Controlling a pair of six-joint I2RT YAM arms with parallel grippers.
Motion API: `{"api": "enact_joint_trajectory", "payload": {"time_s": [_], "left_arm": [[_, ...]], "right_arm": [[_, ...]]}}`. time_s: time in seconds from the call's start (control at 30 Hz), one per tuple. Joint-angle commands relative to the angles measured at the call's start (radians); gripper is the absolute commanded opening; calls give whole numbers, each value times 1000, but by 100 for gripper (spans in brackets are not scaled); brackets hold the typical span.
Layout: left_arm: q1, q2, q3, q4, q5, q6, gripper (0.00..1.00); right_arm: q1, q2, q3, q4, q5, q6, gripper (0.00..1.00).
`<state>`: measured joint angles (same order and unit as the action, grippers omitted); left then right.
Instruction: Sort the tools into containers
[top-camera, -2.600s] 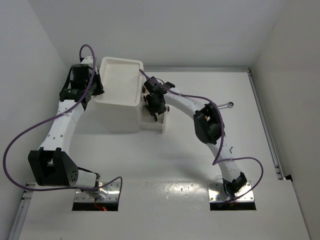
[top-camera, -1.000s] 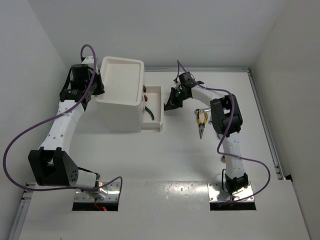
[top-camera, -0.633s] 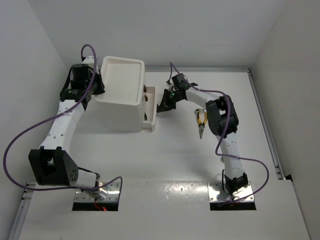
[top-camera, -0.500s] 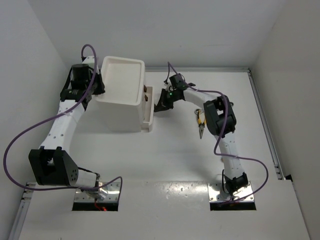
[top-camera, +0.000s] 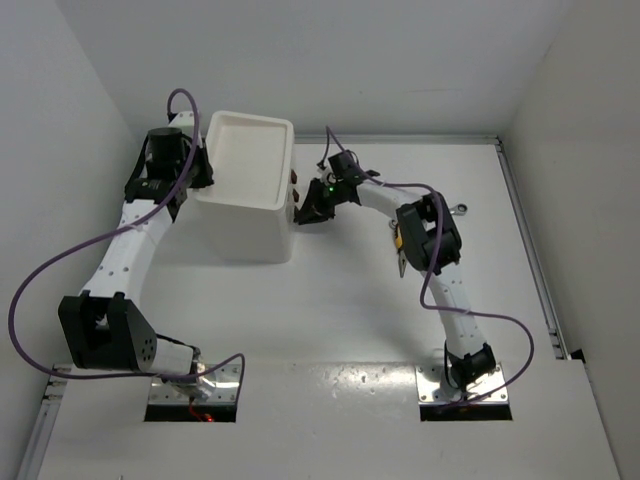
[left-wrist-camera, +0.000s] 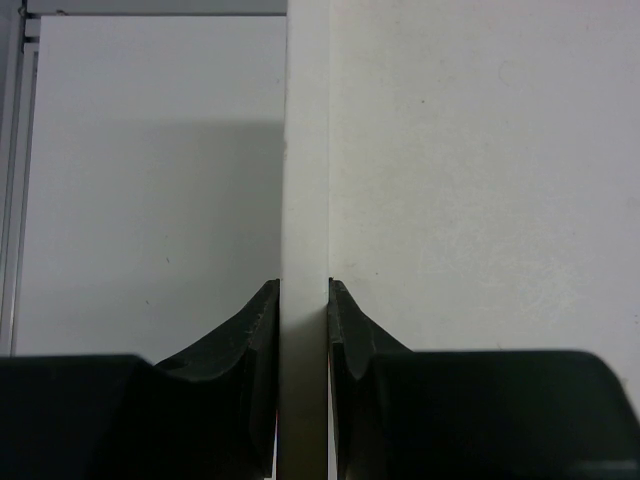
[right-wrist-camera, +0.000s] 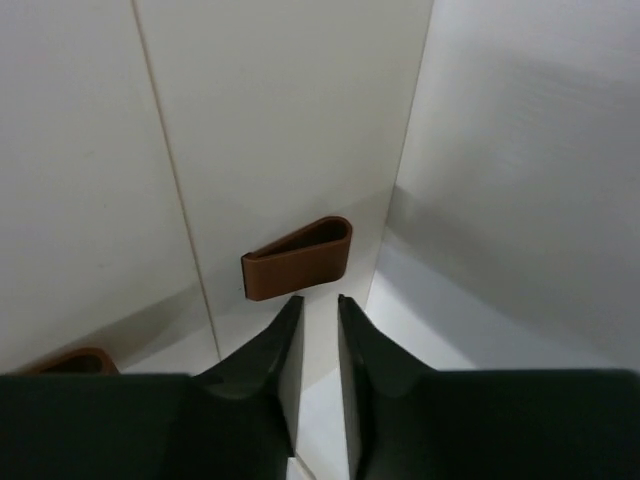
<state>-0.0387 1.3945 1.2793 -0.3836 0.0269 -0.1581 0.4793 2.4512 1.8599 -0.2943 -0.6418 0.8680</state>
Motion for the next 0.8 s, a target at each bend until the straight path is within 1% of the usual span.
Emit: {"api": "enact_joint_trajectory", "payload": {"time_s": [0.0,0.03,0.1,0.13,0.27,0.3,0.33,0.37,0.43,0.47,0.5,0.53,0.57,0.6,0.63,0.67,0.73,0.77], "left_arm": [[-73,69,-74,-187,156,-50,0],[-73,69,-74,-187,156,-50,0],[-73,78,-63,-187,156,-50,0],[-73,78,-63,-187,156,-50,0],[-73,97,-44,-187,156,-41,0],[-73,97,-35,-187,156,-41,0],[-73,97,-35,-187,156,-41,0],[-73,97,-35,-187,147,-31,0],[-73,97,-35,-187,146,-31,2],[-73,97,-35,-196,156,-18,2],[-73,97,-35,-196,165,-9,4],[-73,97,-35,-196,165,-9,4],[-73,97,-35,-196,175,-9,4],[-73,97,-44,-196,195,2,4],[-73,97,-44,-205,196,2,1],[-73,106,-44,-205,205,2,0],[-64,106,-44,-215,219,2,0],[-64,106,-44,-215,234,11,0]], "right_arm": [[9,-38,24,109,-75,32,23],[-11,-50,24,109,-84,2,31],[-40,-98,-11,95,-93,-41,34],[-77,-118,-21,86,-93,-64,36],[-180,-216,-47,21,-111,-246,41],[-215,-251,-56,-17,-111,-332,43],[-215,-251,-56,-35,-111,-333,43],[-247,-286,-67,-54,-111,-422,45],[-275,-322,-92,-101,-120,-522,47],[-297,-343,-114,-101,-130,-626,48],[-306,-397,-175,-82,-140,-732,49],[-306,-428,-218,-50,-159,-733,49],[-315,-460,-266,-11,-177,-835,50],[-315,-492,-316,35,-199,-880,50],[-315,-547,-418,87,-260,-926,50],[-302,-570,-464,198,-312,-1005,53],[-280,-586,-525,253,-334,-1082,53],[-268,-586,-525,264,-360,-1121,53]]}}
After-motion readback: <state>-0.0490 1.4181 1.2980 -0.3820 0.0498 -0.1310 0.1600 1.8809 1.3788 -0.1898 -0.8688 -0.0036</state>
